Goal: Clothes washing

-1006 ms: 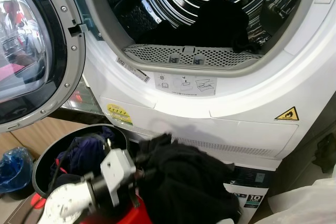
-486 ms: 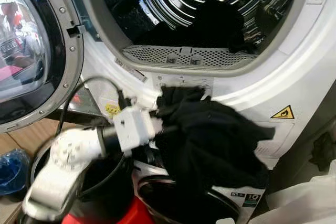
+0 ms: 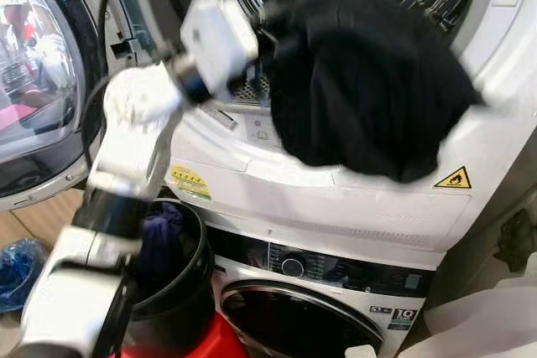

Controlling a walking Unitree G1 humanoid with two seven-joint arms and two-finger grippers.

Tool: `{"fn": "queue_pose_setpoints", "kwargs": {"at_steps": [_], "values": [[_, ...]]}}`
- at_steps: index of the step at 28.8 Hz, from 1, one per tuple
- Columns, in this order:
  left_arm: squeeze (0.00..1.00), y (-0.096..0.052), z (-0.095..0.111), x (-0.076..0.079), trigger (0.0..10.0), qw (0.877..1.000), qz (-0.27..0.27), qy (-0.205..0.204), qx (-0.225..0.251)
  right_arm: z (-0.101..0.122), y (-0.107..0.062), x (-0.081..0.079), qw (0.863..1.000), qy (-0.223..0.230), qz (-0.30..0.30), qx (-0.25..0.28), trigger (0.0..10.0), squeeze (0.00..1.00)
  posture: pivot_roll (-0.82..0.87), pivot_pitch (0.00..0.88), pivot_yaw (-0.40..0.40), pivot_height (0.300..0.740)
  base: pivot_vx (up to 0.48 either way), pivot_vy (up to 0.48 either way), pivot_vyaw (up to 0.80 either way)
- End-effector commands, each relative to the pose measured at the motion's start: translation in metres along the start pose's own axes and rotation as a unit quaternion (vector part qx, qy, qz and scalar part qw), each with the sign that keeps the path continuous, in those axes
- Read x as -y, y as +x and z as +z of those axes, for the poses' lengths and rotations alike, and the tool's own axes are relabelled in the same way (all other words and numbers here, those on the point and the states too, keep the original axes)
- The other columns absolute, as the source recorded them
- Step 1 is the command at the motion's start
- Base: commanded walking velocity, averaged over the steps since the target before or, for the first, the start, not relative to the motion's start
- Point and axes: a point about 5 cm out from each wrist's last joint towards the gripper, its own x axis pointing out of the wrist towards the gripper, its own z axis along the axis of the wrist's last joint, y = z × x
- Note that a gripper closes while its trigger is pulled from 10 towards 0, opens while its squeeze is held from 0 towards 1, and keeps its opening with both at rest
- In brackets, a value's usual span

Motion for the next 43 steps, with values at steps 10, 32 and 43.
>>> {"fn": "queue_pose_setpoints", "kwargs": {"at_steps": [10,32,43], "values": [[0.00,0.008,-0.038,-0.045,0.0,0.985,0.114,-0.073,-0.108,-0.003,-0.001,-0.003,1.000,0.020,-0.010,0.001,10.0,0.00,-0.12,0.000,0.157,0.740,0.000,0.000,0.00],[1.00,-0.007,-0.082,-0.018,10.0,0.940,0.086,-0.184,-0.274,-0.020,-0.005,-0.001,0.999,0.031,-0.020,-0.012,10.0,0.00,-0.16,0.000,0.170,0.740,0.000,0.000,0.00],[1.00,-0.003,-0.076,-0.023,10.0,0.948,0.070,-0.170,-0.260,-0.013,-0.004,0.002,0.999,0.033,-0.008,0.005,10.0,0.00,-0.16,0.000,0.168,0.740,0.000,0.000,0.00]]}}
